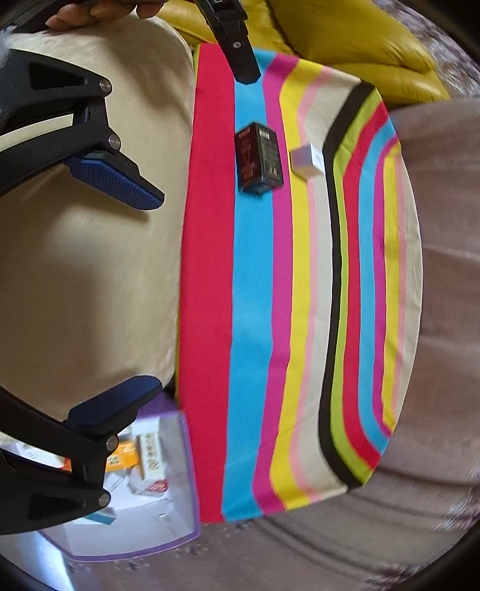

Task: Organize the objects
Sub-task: 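Move both tools back over the cloth toward the black box and white cube box, then grasp the black box with the right tool while the left grasps the white cube box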

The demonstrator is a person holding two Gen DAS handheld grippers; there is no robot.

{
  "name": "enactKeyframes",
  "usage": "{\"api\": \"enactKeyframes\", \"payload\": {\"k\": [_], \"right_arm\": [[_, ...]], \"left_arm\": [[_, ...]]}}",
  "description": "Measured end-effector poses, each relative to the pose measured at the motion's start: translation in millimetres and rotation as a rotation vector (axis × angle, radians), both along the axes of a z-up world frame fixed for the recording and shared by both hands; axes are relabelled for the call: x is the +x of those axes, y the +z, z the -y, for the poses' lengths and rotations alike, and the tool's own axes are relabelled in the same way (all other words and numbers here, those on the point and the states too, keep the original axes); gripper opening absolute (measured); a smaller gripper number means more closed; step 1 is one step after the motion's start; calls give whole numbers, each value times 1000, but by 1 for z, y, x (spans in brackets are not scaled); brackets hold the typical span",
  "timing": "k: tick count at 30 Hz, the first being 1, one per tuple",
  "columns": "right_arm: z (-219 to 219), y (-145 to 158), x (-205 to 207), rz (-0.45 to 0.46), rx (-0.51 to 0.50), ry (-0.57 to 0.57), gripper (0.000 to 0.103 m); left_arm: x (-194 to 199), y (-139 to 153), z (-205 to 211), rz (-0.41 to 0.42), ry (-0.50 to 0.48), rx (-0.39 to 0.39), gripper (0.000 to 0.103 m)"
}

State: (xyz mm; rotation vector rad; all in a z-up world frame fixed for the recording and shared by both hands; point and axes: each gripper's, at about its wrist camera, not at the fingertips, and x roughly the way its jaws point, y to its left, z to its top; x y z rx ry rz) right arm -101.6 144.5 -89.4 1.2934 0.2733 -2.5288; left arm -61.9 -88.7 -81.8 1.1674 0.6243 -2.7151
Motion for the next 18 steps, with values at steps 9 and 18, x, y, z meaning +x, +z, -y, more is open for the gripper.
{"api": "enactKeyframes", "payload": {"k": [9, 18], "right_arm": [[73, -9, -16, 28, 17, 135, 93], [133, -27, -35, 77, 40, 215, 92]], "left_arm": [[10, -10, 45, 3, 113, 49, 92], [18, -22, 77, -5, 186, 121, 92]]}}
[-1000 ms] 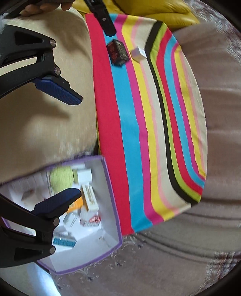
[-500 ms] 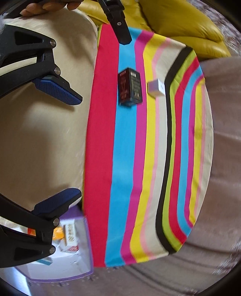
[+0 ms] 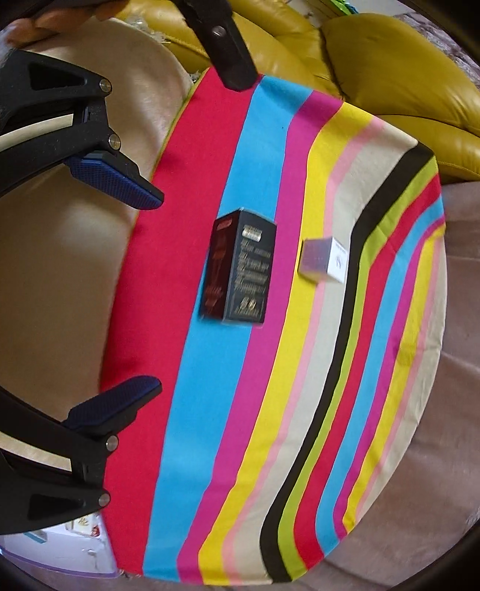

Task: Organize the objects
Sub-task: 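Grasp the black box with the right tool while the left grasps the white cube box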

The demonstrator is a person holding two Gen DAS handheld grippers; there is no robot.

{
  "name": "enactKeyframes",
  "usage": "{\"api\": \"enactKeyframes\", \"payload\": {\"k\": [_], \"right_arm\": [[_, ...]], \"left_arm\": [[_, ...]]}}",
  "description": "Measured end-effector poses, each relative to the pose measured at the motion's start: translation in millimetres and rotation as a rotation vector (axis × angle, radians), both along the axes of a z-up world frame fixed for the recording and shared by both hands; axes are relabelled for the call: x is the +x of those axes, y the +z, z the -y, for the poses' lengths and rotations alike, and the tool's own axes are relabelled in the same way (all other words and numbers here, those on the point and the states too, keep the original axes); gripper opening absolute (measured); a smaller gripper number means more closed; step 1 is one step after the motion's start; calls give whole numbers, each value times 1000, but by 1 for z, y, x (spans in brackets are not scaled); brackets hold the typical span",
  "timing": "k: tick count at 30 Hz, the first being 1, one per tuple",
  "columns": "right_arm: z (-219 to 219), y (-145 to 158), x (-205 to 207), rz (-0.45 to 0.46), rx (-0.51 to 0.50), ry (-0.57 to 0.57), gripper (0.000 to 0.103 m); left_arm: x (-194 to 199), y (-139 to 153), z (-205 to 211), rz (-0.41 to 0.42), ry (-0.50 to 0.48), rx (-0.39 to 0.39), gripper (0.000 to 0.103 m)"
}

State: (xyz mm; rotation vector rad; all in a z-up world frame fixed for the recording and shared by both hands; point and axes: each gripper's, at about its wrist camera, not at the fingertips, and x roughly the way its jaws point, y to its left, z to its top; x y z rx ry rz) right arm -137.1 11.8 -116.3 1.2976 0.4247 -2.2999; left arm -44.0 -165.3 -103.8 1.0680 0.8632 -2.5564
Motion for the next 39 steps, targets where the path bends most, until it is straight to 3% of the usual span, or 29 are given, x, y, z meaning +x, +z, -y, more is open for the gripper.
{"api": "enactKeyframes", "payload": {"k": [12, 20, 28, 32, 39], "right_arm": [[33, -15, -26, 40, 7, -10, 92], [39, -18, -43, 57, -19, -50, 92], [41, -25, -57, 73, -19, -95, 92], [37, -26, -61, 57, -24, -120, 87], [10, -21, -69, 24, -49, -173, 86]], "left_arm": [[0, -9, 12, -10, 8, 73, 92], [-2, -11, 15, -5, 15, 80, 92], [-12, -9, 11, 24, 3, 40, 92], [-21, -6, 9, 42, -7, 4, 92], [-50, 0, 0, 75, -41, -67, 92]]}}
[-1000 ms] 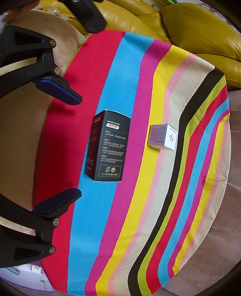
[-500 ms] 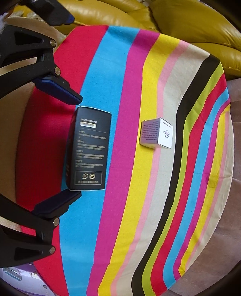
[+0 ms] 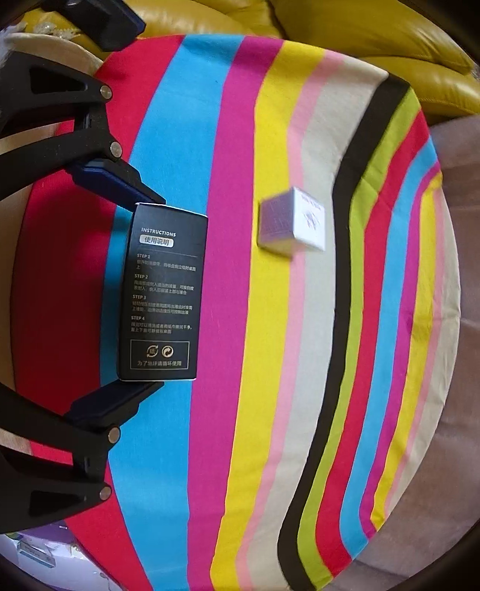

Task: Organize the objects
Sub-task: 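Grasp the black box with the right tool while the left grasps the white cube box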

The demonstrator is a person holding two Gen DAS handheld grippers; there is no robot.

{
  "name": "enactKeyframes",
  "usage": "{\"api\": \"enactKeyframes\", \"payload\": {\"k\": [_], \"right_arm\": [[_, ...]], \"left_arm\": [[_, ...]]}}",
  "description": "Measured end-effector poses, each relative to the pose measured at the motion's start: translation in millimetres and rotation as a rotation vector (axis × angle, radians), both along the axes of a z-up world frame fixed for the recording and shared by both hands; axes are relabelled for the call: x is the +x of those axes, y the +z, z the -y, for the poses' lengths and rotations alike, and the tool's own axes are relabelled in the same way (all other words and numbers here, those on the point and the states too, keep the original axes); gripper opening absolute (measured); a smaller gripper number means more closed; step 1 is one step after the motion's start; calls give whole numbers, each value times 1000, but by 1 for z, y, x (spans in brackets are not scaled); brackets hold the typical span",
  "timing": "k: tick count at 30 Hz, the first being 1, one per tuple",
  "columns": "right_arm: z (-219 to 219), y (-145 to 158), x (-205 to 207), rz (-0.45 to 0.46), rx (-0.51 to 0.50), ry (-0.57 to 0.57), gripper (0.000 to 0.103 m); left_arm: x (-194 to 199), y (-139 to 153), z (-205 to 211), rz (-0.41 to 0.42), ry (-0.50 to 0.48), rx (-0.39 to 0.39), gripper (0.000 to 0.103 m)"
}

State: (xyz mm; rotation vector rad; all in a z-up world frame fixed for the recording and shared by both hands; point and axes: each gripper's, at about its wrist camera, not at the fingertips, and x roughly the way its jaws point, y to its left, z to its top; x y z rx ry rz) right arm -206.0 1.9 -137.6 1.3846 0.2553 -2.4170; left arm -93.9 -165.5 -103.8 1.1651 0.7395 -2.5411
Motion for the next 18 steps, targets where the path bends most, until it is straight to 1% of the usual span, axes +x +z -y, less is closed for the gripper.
{"api": "enactKeyframes", "payload": {"k": [5, 8, 13, 18], "right_arm": [[-28, 1, -10, -24, 8, -57, 86], [-43, -1, -17, -21, 2, -83, 86], [-57, -5, -27, 0, -7, -98, 86], [-67, -5, -31, -27, 13, -123, 86]], "left_arm": [[-36, -1, -10, 29, -41, -46, 92], [-54, -3, -17, 49, -62, -66, 92], [-82, -4, -27, 69, -92, -107, 92], [-114, -10, -33, 91, -114, -127, 92]]}}
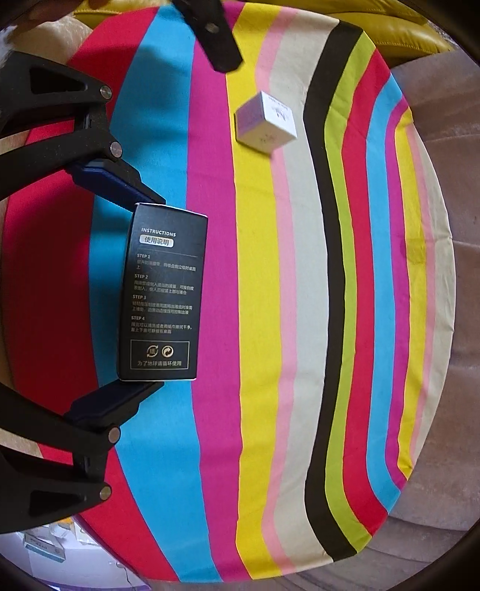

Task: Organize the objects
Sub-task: 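Grasp the black box with the right tool while the left grasps the white cube box, then carry the cube box with the left tool while the right carries the black box to the purple-rimmed box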

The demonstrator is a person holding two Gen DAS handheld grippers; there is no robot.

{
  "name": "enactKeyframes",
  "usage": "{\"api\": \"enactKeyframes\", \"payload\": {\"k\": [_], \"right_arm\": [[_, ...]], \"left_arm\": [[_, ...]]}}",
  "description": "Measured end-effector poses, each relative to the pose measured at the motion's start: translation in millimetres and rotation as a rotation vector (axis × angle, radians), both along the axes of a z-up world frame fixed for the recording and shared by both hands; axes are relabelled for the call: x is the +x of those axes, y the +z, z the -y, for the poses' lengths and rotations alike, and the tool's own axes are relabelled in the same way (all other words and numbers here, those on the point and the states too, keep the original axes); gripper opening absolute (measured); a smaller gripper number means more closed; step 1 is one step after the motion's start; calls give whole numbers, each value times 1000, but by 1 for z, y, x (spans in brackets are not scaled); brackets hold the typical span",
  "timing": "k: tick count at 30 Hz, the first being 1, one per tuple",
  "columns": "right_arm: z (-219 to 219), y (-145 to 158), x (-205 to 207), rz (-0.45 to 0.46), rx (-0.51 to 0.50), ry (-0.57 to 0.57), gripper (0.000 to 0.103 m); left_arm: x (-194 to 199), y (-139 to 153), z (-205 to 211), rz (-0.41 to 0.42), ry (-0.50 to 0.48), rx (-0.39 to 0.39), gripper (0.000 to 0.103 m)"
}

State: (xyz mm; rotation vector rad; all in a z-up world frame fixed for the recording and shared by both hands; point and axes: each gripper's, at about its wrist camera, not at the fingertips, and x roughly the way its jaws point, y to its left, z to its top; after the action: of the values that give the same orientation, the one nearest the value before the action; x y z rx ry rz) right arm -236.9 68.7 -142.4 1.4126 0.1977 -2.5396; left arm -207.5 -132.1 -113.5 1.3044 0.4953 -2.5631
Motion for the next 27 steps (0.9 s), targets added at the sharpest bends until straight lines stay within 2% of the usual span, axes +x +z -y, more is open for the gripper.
{"api": "enactKeyframes", "payload": {"k": [2, 11, 12, 13, 14, 21, 27], "right_arm": [[-6, -1, -2, -5, 4, -15, 86], [-6, -7, -4, -2, 3, -23, 86], [-6, -7, -4, -1, 5, -23, 86], [-7, -8, -3, 2, 8, -23, 86], [-6, -10, -4, 9, 9, -23, 86], [-2, -14, -4, 15, 21, -21, 86], [-1, -10, 3, 8, 24, -14, 86]], "left_arm": [[-14, -3, -1, 9, -7, -5, 92], [-56, -21, -3, 66, -19, -50, 73], [-59, -25, -3, 78, -24, -55, 64], [-59, -28, -3, 86, -25, -54, 50], [-59, -31, -2, 95, -24, -46, 46], [-41, -22, -11, 57, -30, -47, 46], [0, -16, -19, 29, -10, 11, 46]]}}
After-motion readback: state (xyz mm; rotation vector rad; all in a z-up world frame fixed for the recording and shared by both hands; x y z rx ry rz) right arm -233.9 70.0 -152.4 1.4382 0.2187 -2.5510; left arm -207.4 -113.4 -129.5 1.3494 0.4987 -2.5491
